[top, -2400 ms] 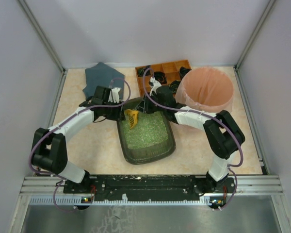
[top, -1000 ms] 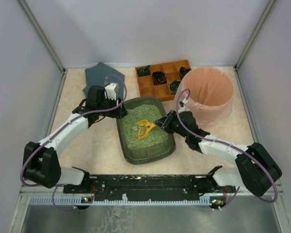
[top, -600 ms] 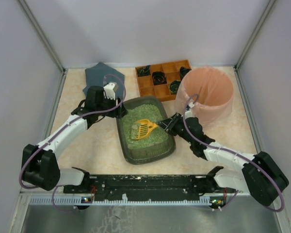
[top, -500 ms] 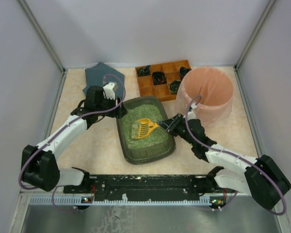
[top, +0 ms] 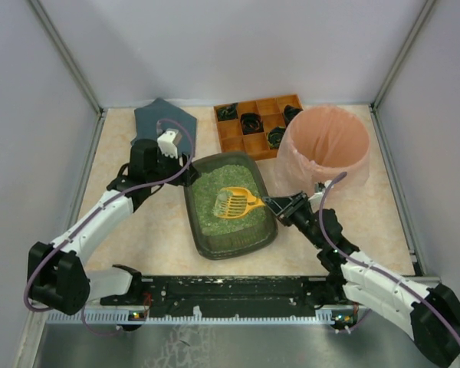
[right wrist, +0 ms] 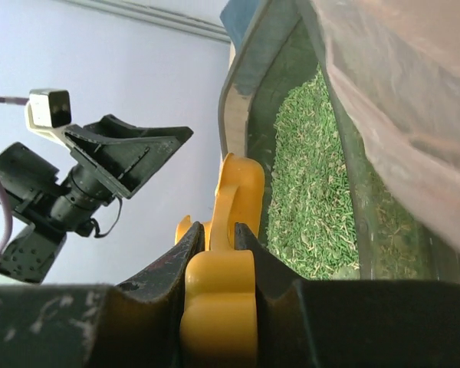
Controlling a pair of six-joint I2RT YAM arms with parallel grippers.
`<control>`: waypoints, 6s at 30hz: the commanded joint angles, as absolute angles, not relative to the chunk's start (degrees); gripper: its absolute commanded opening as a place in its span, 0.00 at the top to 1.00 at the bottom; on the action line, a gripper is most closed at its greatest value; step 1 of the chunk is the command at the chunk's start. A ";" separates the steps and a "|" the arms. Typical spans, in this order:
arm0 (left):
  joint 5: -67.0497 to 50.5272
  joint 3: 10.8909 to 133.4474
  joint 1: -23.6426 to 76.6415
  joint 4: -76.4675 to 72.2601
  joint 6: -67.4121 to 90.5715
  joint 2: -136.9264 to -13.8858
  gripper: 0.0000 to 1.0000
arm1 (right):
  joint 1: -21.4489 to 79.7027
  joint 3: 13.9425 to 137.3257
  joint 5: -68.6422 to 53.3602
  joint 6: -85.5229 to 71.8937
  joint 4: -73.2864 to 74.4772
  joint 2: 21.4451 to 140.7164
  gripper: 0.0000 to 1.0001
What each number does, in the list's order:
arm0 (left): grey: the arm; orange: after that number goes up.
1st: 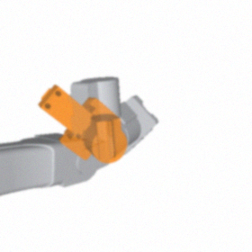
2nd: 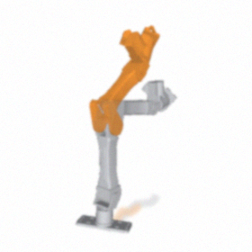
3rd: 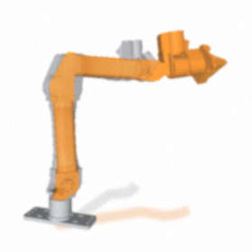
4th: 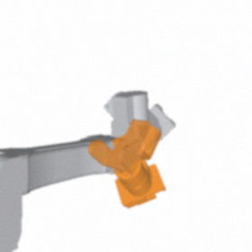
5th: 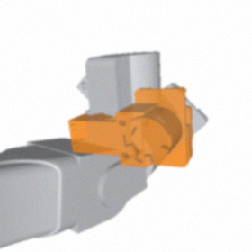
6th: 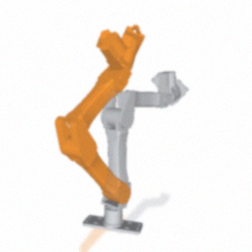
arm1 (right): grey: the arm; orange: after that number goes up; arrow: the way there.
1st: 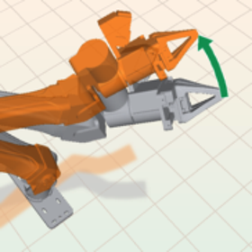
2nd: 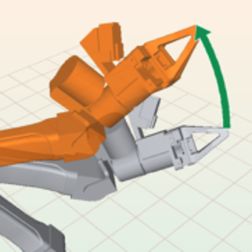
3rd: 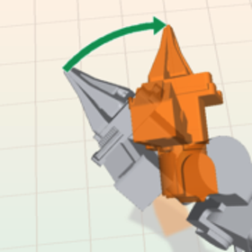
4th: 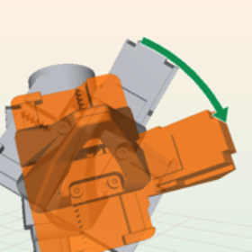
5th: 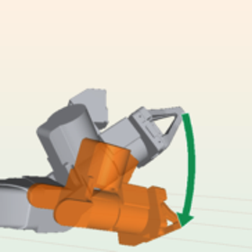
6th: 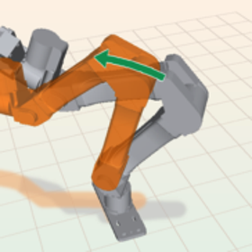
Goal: Clean the litter box
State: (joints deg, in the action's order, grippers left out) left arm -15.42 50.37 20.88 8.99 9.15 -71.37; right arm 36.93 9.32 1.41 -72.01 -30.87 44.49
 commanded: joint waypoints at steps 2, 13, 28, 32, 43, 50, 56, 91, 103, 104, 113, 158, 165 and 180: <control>-14.52 48.58 20.75 3.87 10.06 -67.90 0.31 | 36.66 5.96 4.98 -75.56 -34.90 37.66 1.00; -13.17 45.31 20.74 4.36 10.40 -63.57 0.29 | 36.66 0.29 8.63 -78.75 -37.90 27.53 1.00; -11.77 45.51 20.65 4.40 10.18 -63.80 0.29 | 34.84 7.65 -1.02 -72.79 -43.71 39.90 1.00; -11.02 45.53 20.57 5.25 10.06 -63.32 0.29 | 32.28 4.63 2.52 -76.99 -47.45 39.57 1.00; -11.27 44.76 20.48 4.32 10.13 -62.56 0.29 | 28.48 9.64 -9.36 -73.02 -54.87 46.22 1.00; -10.72 44.69 20.39 4.59 10.03 -62.33 0.28 | 24.78 7.65 -8.98 -76.25 -54.28 45.04 1.00; -10.47 45.16 20.32 4.57 10.16 -62.53 0.22 | 23.32 6.75 -8.84 -77.92 -53.61 45.33 1.00; -8.14 44.03 19.55 4.63 10.27 -60.99 0.00 | 28.74 9.56 -6.24 -74.26 -42.66 43.22 1.00; -9.73 43.84 19.34 3.35 10.32 -61.75 0.00 | 28.85 9.77 -14.24 -74.12 -54.40 51.27 1.00; -9.81 44.28 19.26 3.51 10.22 -62.01 0.00 | 27.97 8.44 -12.61 -75.27 -54.54 50.89 1.00; -9.93 43.74 19.16 3.24 9.97 -60.92 0.00 | 29.48 11.38 -11.45 -70.86 -46.41 48.72 1.00; -10.41 44.09 18.54 3.22 8.89 -61.67 0.00 | 27.67 11.34 -14.84 -74.78 -42.14 48.73 1.00; -10.49 44.17 18.46 3.56 8.88 -61.47 0.00 | 27.69 15.22 -13.27 -72.60 -36.09 44.08 1.00; -9.83 44.33 18.36 3.72 9.01 -61.66 0.00 | 28.04 34.49 -0.69 -69.18 -9.61 37.24 1.00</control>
State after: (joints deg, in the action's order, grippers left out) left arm -9.69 43.94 18.85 4.93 9.19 -61.98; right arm 27.64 28.10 -7.99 -70.59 -15.59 37.54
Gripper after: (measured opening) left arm 0.998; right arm 0.202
